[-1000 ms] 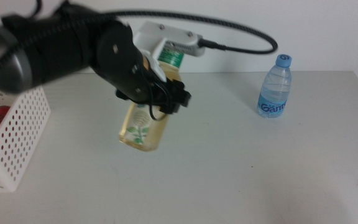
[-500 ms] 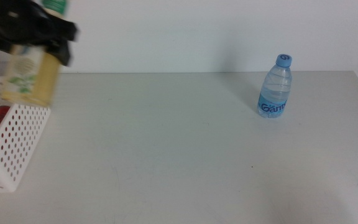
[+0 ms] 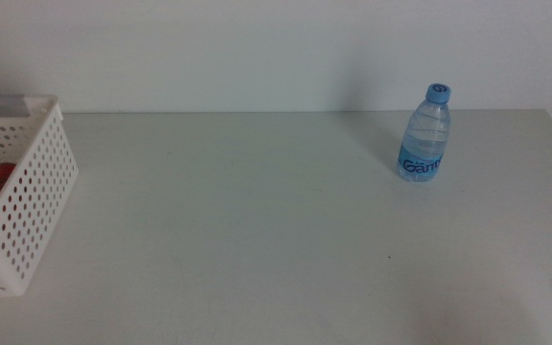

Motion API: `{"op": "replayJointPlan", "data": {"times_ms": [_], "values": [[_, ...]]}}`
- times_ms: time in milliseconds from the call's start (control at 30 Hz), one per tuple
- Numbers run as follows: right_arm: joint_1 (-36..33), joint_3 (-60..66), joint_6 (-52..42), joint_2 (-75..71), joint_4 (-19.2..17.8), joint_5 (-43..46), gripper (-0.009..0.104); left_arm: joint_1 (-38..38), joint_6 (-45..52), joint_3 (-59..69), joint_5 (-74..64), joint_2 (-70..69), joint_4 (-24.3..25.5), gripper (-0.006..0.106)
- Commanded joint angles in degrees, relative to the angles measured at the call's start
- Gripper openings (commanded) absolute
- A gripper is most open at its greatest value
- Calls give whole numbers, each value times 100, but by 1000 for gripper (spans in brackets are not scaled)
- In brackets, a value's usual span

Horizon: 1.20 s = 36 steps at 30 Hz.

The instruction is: Use arms to grab the bottles and put them into the dustbin to the left of the table.

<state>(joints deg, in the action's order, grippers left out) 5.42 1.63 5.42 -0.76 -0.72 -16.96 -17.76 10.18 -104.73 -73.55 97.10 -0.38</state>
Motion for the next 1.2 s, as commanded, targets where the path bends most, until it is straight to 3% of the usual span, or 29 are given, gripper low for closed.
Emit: {"op": "replayJointPlan", "data": {"times_ms": [0,667,767,867,1067,1167], "values": [[4,-56,-28,-123,-70,441,93,-115,32,-221,-195,-53,-112,-2],[4,-56,-28,-123,-70,441,93,-94,175,610,126,1245,-613,2],[4,-56,-28,-123,-70,441,93,-94,332,784,152,1251,-703,15],[4,-56,-28,-123,-70,441,93,-94,575,817,164,1251,-837,37],[4,-56,-28,-123,-70,441,93,-94,665,817,70,1251,-900,93],[4,-56,-28,-123,-70,441,93,-94,665,783,-97,1251,-942,94]]}}
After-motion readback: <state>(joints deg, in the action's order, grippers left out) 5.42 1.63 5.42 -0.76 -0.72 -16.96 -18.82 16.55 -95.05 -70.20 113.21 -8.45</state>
